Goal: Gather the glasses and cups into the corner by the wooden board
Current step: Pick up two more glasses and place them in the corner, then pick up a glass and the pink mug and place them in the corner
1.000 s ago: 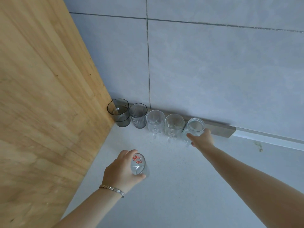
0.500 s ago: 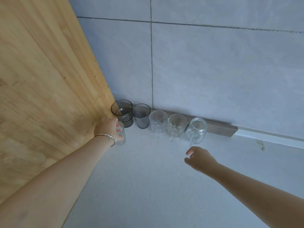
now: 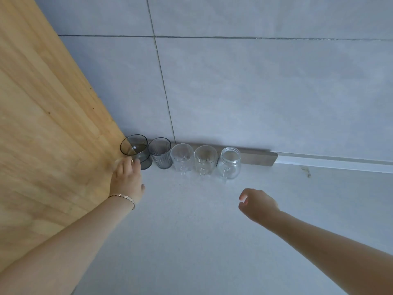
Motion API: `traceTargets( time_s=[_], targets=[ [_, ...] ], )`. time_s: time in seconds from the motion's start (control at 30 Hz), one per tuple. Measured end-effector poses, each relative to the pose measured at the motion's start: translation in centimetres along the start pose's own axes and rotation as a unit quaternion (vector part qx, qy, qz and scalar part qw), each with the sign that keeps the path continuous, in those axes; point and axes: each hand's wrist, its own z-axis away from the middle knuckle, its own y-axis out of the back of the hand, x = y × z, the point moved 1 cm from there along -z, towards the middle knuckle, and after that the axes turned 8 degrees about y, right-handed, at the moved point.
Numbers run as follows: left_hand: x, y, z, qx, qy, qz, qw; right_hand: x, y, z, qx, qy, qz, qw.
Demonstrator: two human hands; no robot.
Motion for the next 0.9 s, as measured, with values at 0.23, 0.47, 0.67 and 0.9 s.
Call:
traceTargets(
  time_s=[0.23, 0.47, 0.67, 0.9],
  targets=[
    [12.0, -0.6, 8.9, -0.347, -0.101, 0.035, 0.932, 6.4, 1.7, 5.0, -0.037, 0.0, 0.005, 0.999],
    [28.4, -0.8, 17.1, -0.367, -0.222, 0.047, 0.902, 19.9, 4.2, 13.2, -0.052, -0.095, -0.011, 0.994],
    [42.6, -1.1, 25.0, -0.351, -0.302, 0.028, 0.886, 36.2, 6.6, 22.3, -0.023, -0.203, -0.066, 0.977],
    [58.9, -3.4, 35.9, -0.364, -0.322, 0.018, 0.874, 56.3, 9.2, 33.1, 0.002, -0.287, -0.101, 0.953]
  ],
)
